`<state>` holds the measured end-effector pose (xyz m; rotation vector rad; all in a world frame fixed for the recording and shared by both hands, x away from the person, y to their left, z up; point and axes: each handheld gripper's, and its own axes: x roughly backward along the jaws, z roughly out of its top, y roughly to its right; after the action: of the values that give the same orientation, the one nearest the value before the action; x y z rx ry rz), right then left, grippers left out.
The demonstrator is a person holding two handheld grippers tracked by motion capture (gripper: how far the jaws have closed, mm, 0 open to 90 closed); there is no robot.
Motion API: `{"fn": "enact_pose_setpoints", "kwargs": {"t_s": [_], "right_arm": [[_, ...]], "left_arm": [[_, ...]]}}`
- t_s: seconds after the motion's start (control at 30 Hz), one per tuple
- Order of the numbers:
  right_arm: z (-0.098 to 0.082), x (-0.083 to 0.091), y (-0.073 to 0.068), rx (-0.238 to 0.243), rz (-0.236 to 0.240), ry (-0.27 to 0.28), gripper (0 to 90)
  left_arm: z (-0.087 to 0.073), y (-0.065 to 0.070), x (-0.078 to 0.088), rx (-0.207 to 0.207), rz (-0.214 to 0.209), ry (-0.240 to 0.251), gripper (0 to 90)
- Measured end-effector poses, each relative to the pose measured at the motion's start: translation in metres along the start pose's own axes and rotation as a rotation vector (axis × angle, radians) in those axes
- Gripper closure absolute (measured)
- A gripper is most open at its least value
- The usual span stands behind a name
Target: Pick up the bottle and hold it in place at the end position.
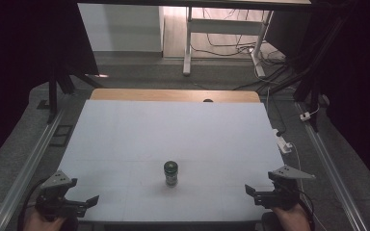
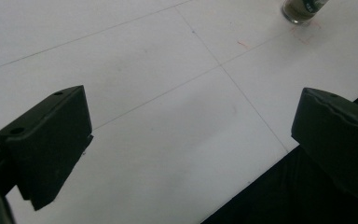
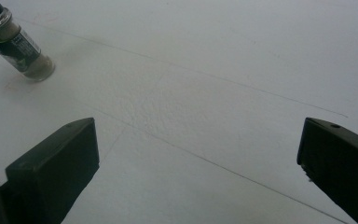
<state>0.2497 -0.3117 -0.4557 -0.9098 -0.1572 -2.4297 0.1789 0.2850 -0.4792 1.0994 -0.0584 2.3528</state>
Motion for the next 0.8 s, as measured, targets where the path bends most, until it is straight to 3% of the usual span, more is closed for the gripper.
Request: {"fn": "enact_pose_setpoints", "kwargs": {"t_s": [0.33,0.8], "right_arm": [[0.0014,-0.0036,-0.0006,0.009,0.029,-0.037,0.0],[0.0019,-0.0051,0.0014,-0.004,0.057,-0.05,0.0]], "left_arm": [[0.0004,-0.0007,-0.0002,0.012,-0.002,0.003,0.0],[0.0009,-0.0015,-0.0012,0.021,0.001,-0.009,0.0]]}}
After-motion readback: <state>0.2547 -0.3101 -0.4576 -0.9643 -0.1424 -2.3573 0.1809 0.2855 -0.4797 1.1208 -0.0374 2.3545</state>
